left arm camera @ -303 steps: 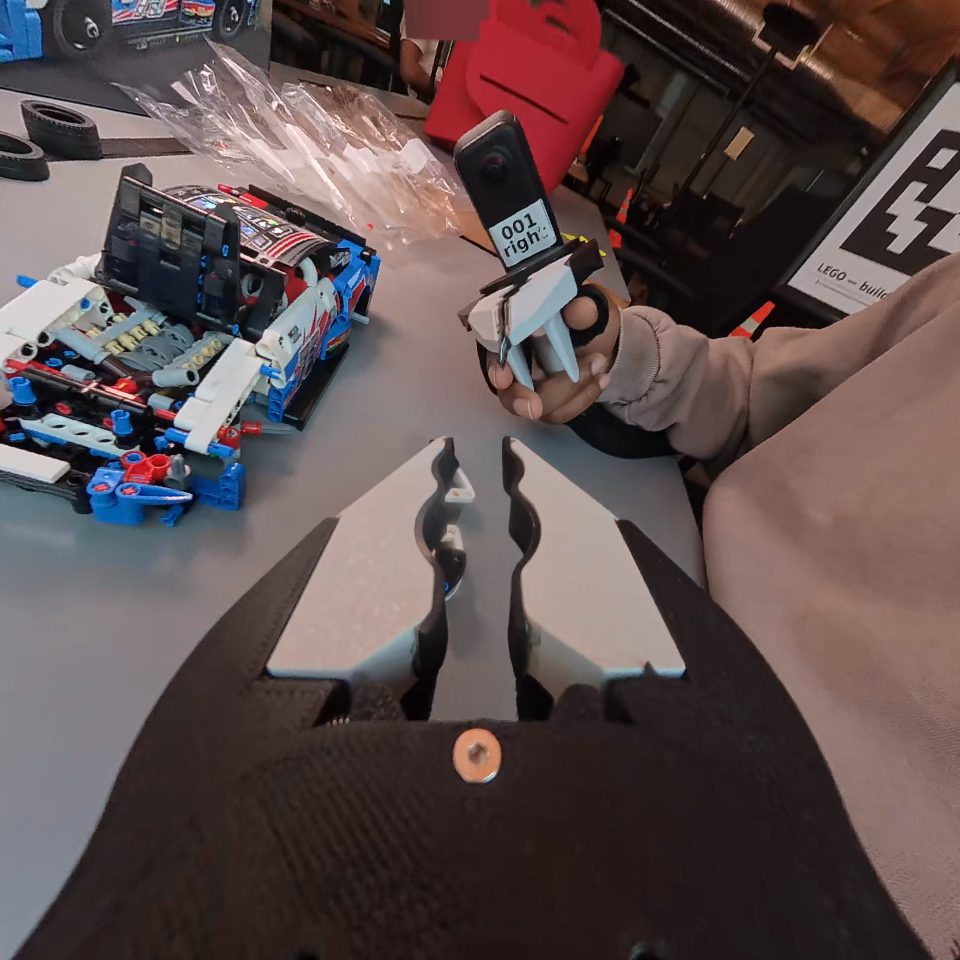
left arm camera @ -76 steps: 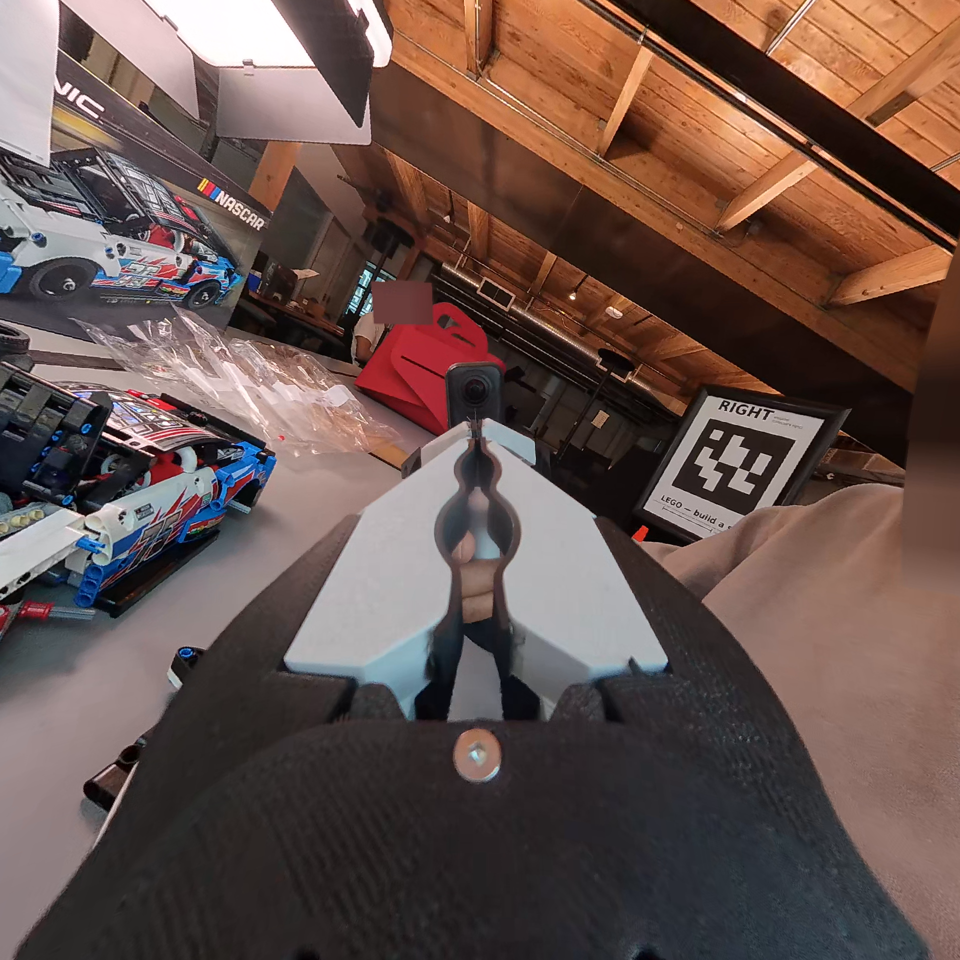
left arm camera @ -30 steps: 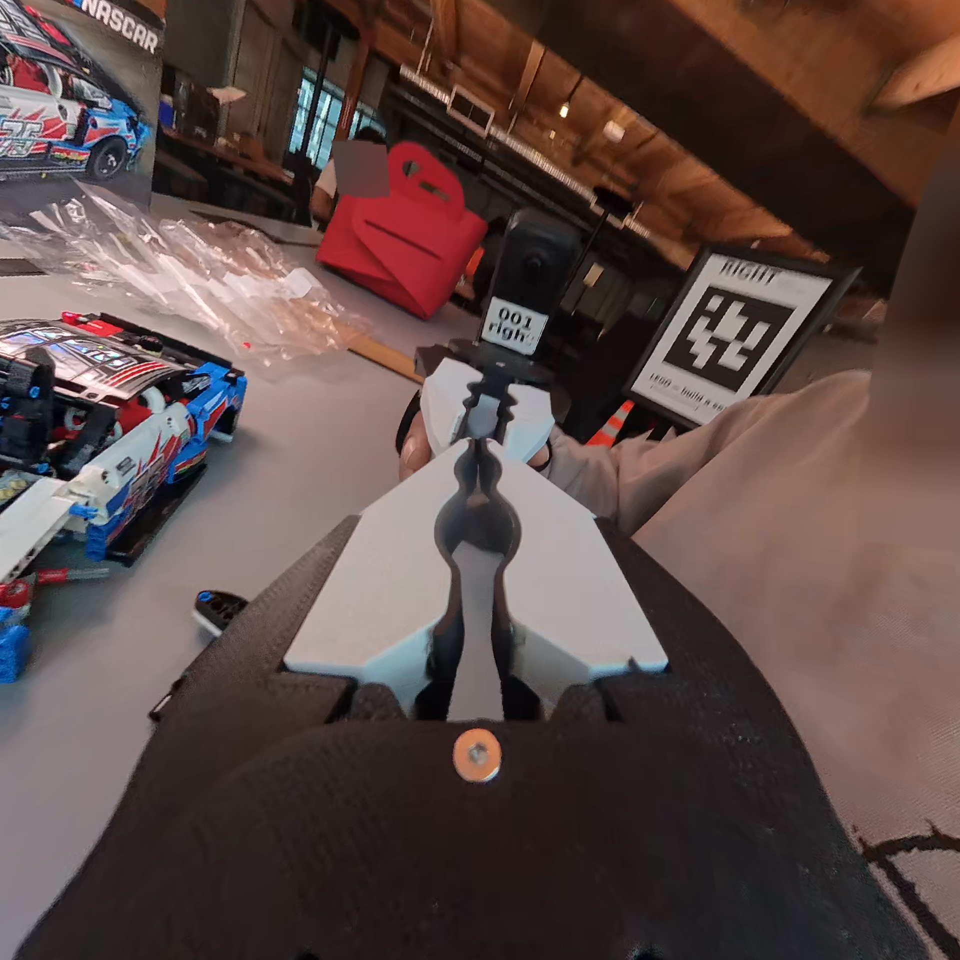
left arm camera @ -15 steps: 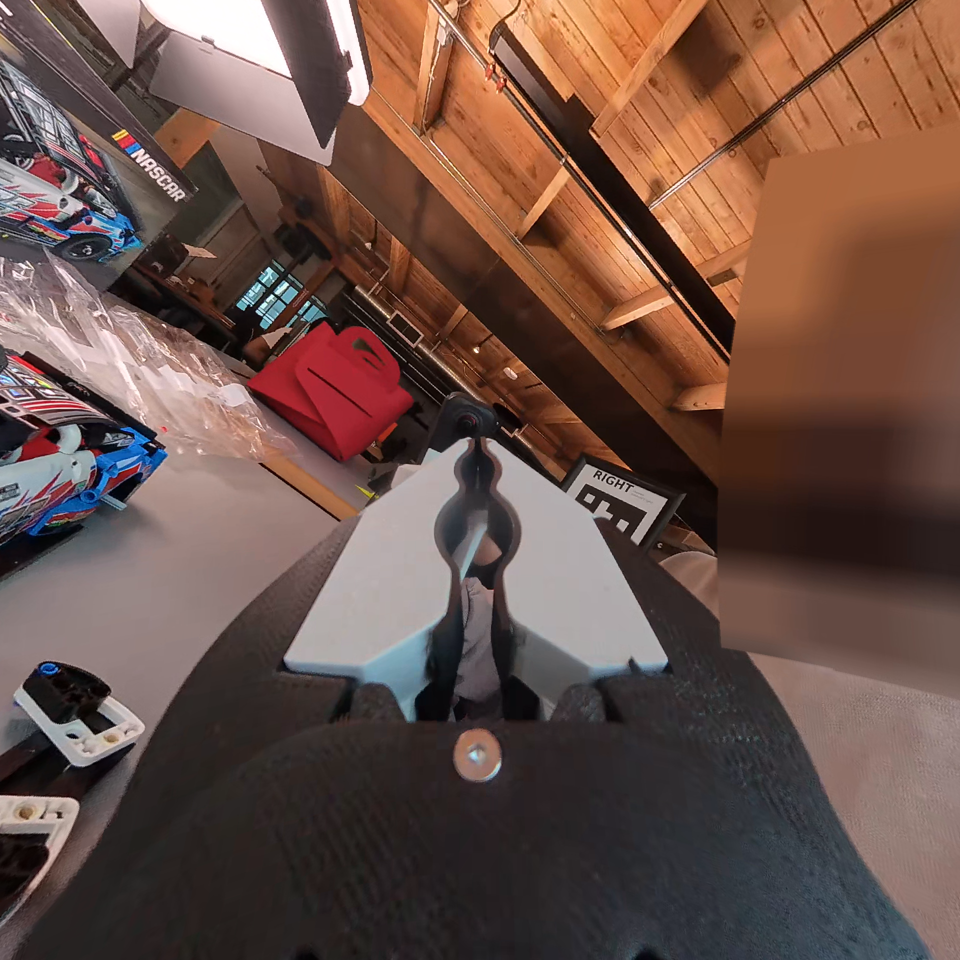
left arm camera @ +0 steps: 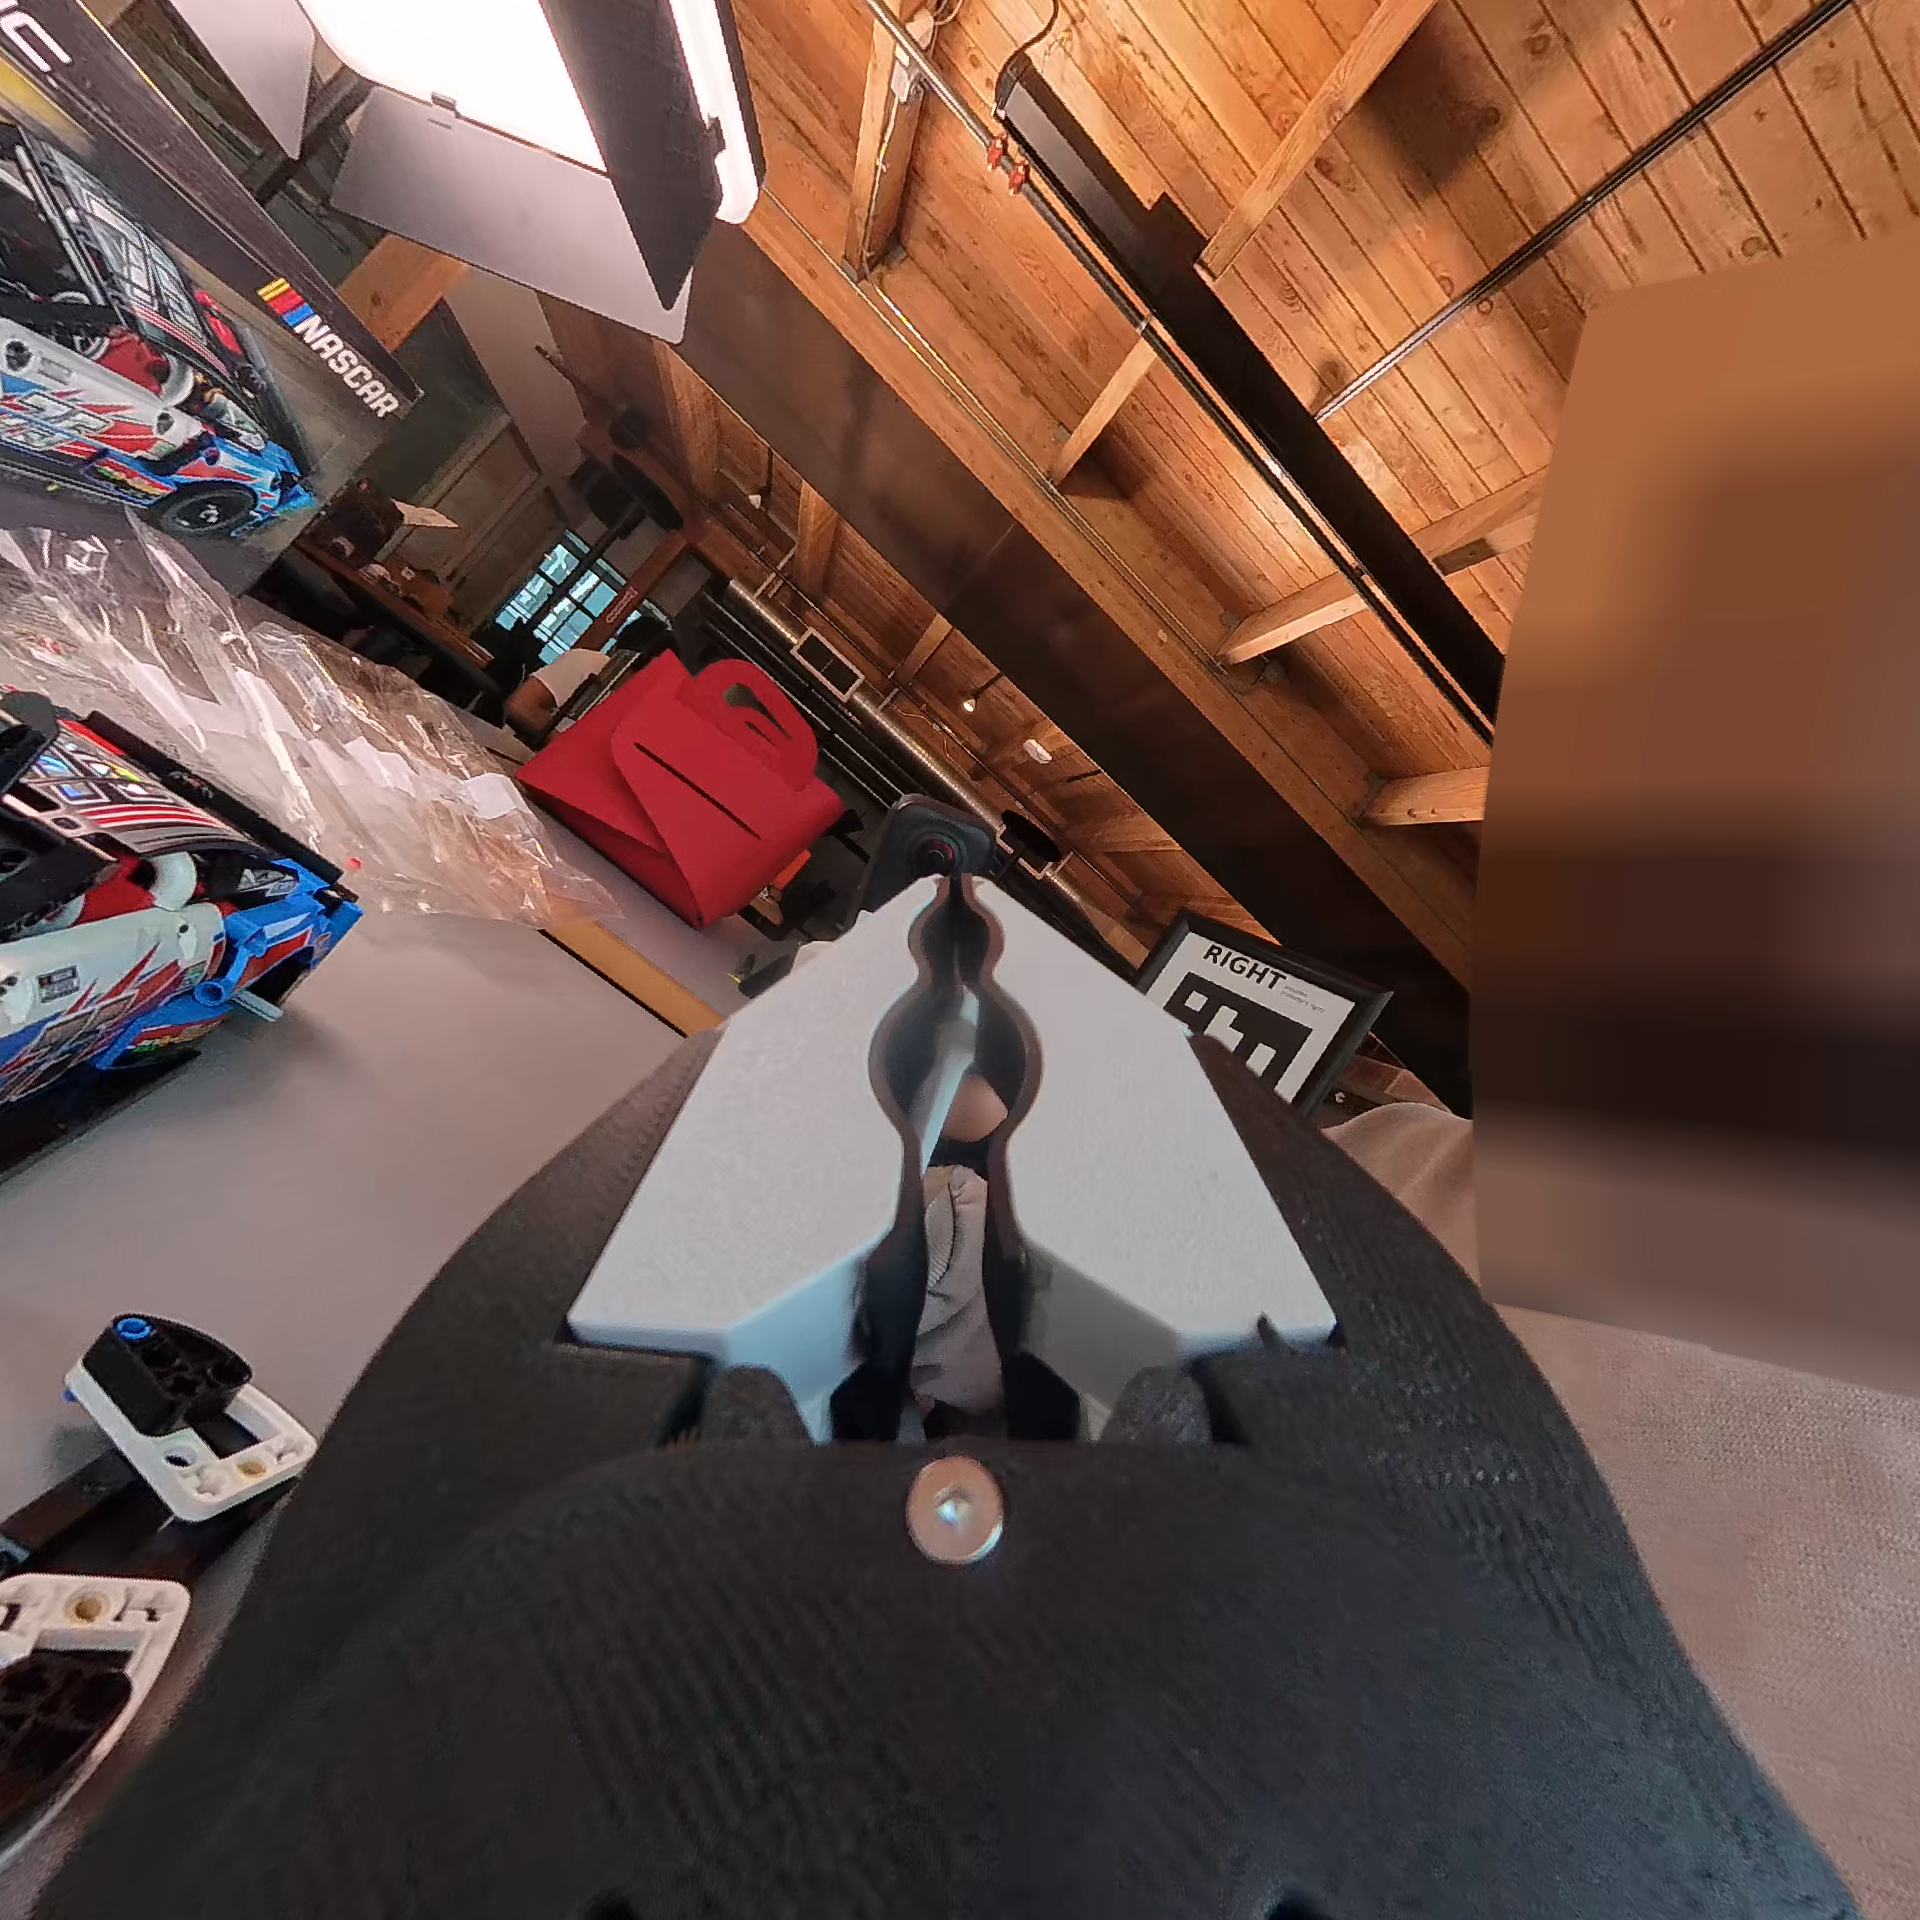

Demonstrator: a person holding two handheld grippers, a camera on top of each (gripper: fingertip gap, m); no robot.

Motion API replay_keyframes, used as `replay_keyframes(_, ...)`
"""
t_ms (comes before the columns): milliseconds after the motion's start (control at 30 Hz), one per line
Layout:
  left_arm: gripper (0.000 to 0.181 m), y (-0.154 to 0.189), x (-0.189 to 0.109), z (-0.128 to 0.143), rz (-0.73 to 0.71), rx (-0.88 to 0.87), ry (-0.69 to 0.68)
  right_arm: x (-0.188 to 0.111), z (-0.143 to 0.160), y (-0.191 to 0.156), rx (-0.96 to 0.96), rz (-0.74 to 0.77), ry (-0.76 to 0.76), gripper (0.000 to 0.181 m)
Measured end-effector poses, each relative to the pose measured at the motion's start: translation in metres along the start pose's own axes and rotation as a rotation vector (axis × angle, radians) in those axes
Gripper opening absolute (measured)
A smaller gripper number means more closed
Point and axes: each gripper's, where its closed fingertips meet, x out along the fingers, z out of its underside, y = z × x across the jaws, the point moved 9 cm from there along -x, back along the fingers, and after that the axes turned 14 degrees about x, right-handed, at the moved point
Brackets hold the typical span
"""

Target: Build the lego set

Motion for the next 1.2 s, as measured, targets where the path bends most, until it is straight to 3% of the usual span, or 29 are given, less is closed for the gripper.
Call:
replay_keyframes(267, 0.000, 0.000, 0.001, 0.000, 0.001, 0.017, -0.022, -0.002, -0.002, 0.000, -0.003, -0.002, -0.018, 0.000)
replay_keyframes(733, 0.000, 0.007, 0.003, 0.000, -0.061, 0.251, -0.246, -0.011, -0.005, 0.002, 0.010, -0.020, -0.191, 0.000)
replay_keyframes(900, 0.009, 0.007, 0.002, 0.000, -0.104, 0.362, -0.337, -0.012, -0.004, 0.008, 0.028, 0.010, -0.218, 0.000)
replay_keyframes(1067, 0.025, 0.003, 0.001, 0.000, -0.143, 0.527, -0.514, -0.012, -0.003, 0.020, 0.046, 0.060, -0.252, 0.000)
replay_keyframes(1200, 0.041, -0.005, -0.008, -0.006, -0.178, 0.578, -0.565, -0.009, -0.003, 0.030, 0.050, 0.085, -0.305, 0.000)
